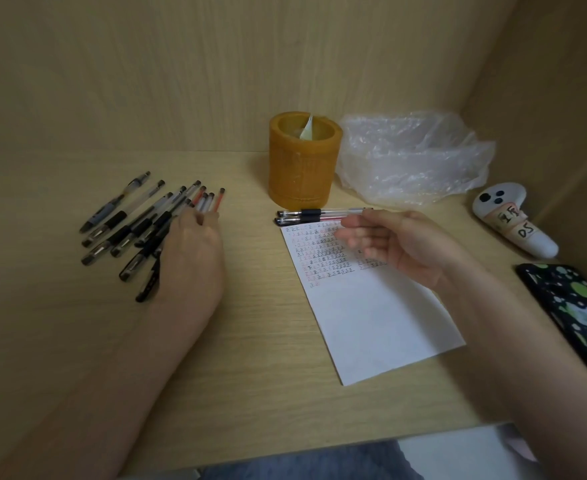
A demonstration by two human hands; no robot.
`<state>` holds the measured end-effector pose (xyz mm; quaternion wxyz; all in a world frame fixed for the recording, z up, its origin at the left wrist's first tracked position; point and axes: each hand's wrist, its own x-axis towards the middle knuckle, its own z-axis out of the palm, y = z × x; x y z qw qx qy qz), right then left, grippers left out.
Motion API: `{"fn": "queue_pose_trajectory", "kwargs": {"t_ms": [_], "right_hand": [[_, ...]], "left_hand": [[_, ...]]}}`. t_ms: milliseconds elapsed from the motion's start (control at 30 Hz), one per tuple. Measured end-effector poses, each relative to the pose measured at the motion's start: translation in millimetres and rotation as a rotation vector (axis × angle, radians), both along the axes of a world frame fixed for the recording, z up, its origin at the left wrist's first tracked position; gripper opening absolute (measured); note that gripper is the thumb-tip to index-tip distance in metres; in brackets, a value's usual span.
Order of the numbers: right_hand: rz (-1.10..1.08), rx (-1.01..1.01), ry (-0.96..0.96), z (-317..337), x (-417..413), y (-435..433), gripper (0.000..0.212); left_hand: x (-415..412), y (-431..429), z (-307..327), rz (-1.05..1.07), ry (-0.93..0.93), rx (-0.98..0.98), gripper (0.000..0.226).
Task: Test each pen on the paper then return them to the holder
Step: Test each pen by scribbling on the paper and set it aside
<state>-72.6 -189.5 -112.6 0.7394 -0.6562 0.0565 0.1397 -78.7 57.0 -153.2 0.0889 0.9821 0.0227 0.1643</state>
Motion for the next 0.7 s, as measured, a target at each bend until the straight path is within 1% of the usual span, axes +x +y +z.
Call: {"fn": "queue_pose_trajectory", "kwargs": {"t_ms": [133, 233, 300, 400, 467, 533, 600, 700], "right_hand": [[0.024, -0.006, 0.008, -4, -2, 5, 0.027], [0.040, 0.003, 0.017, -8, -3, 9, 0.027], [0.048, 0.004, 0.021, -10, -4, 13, 0.028], [0.066, 0.004, 0.023, -12, -6, 19, 0.028], [0.074, 0.013, 0.021, -12, -7, 24, 0.028], [0.077, 0.033, 0.010, -12, -9, 29, 0.027], [0.094, 0.061, -0.012, -13, -11, 34, 0.026], [0.136, 0.062, -0.081, -13, -14, 41, 0.033]], "left_hand": [[3, 3, -2, 0.039, -0.003, 0.021, 0.029], [2, 2, -3, 0.010, -0.015, 0.064, 0.022], [1, 1, -3, -0.019, -0.021, 0.056, 0.019], [0, 0, -4, -0.060, -0.059, -0.072, 0.025], [-1, -2, -2, -0.122, -0.142, -0.176, 0.029], [-5, -7, 3, -0.198, -0.212, -0.360, 0.028], [-9, -13, 8, -0.299, -0.228, -0.529, 0.026], [-16, -24, 11, -0.511, -0.208, -0.604, 0.027]]}}
